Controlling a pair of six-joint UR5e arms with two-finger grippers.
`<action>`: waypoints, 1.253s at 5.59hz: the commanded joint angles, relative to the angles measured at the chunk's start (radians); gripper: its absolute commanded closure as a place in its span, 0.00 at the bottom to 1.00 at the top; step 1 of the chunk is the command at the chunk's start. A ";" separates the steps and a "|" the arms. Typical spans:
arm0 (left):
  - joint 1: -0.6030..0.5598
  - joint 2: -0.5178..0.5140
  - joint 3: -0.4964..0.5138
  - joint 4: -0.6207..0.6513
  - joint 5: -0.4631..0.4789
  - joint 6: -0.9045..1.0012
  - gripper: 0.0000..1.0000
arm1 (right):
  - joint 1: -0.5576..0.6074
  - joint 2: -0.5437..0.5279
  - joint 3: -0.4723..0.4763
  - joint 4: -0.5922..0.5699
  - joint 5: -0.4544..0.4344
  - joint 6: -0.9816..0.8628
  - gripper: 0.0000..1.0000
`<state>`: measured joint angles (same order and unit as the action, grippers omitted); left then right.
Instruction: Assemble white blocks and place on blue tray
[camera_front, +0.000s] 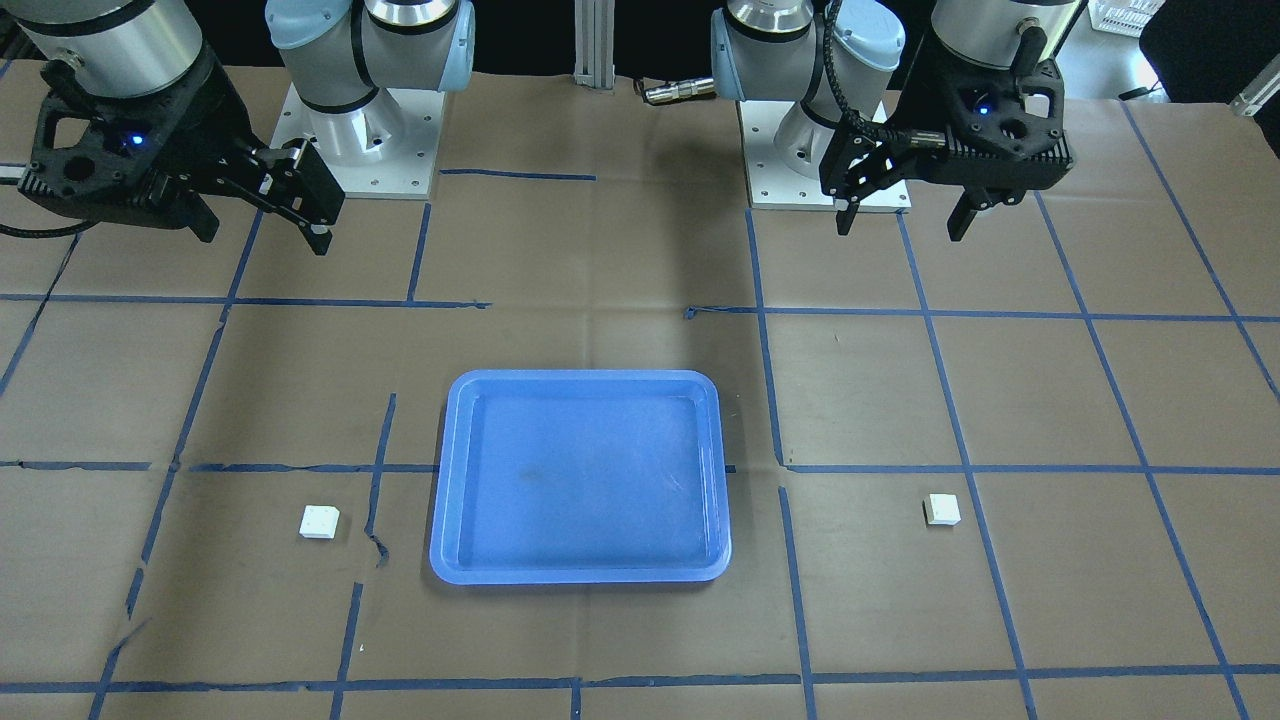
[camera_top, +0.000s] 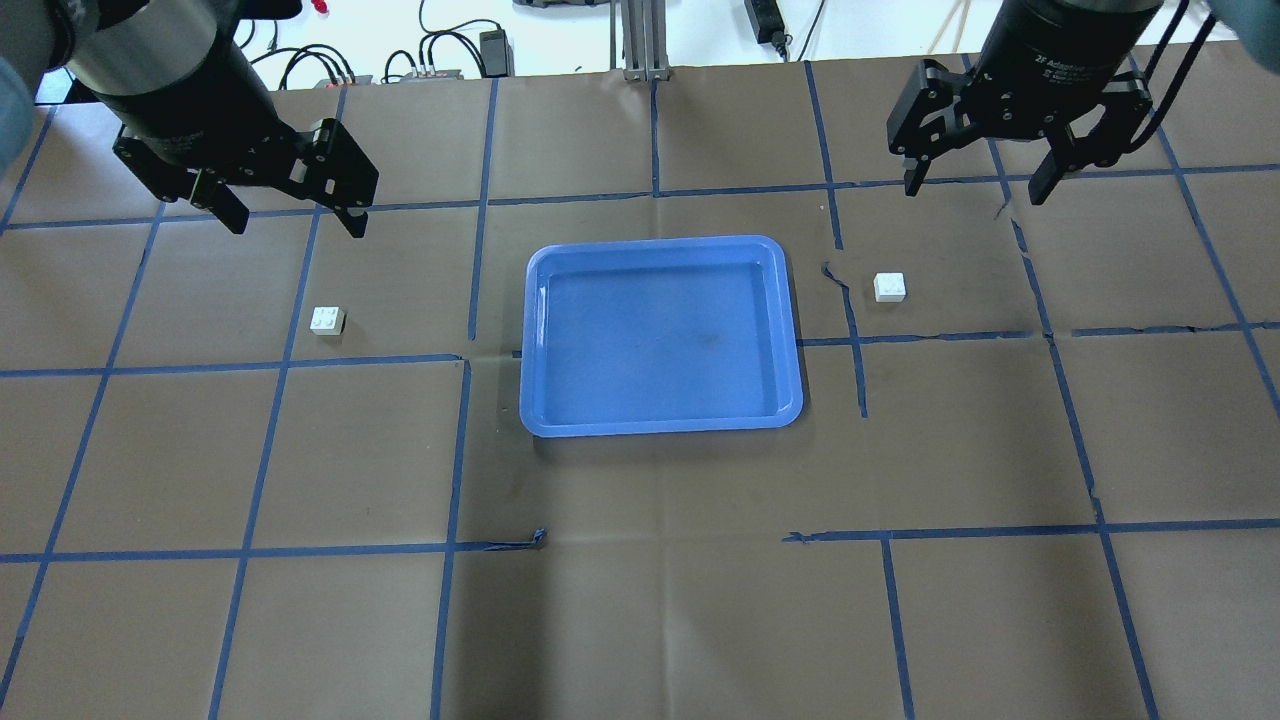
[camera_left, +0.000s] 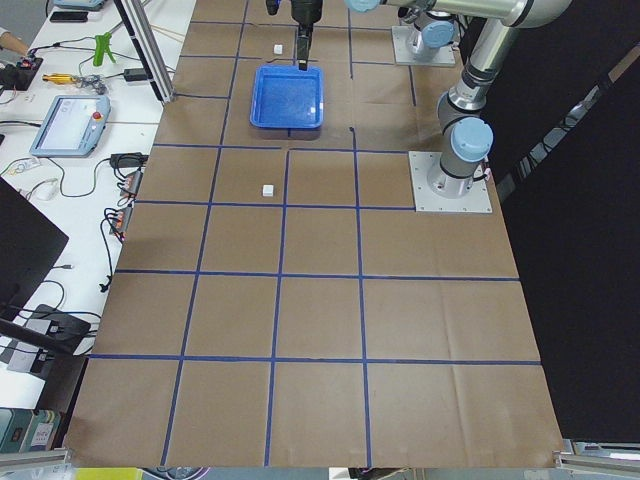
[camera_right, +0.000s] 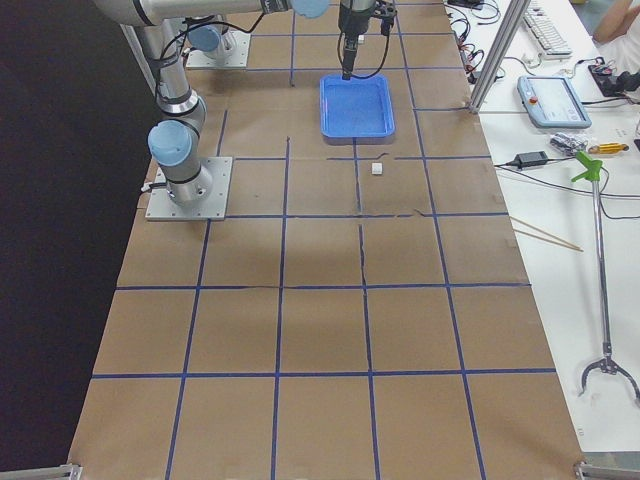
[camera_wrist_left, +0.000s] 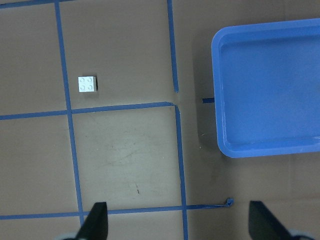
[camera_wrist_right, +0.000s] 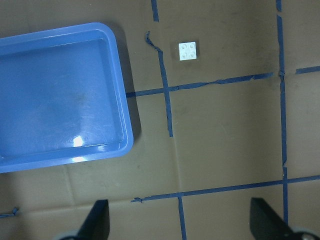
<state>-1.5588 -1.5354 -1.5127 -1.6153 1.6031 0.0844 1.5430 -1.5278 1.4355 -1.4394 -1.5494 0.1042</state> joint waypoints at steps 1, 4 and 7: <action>0.002 0.000 0.000 0.000 0.000 0.000 0.01 | 0.002 0.000 0.002 0.000 -0.008 0.000 0.00; 0.002 0.000 0.000 0.000 0.000 0.000 0.01 | -0.006 -0.005 -0.012 -0.010 -0.028 -0.245 0.00; 0.050 -0.006 -0.035 0.003 0.000 0.015 0.01 | -0.100 0.032 0.000 -0.091 -0.025 -1.159 0.00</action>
<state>-1.5367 -1.5384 -1.5307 -1.6120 1.6002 0.0901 1.4961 -1.5143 1.4338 -1.4911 -1.5789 -0.7124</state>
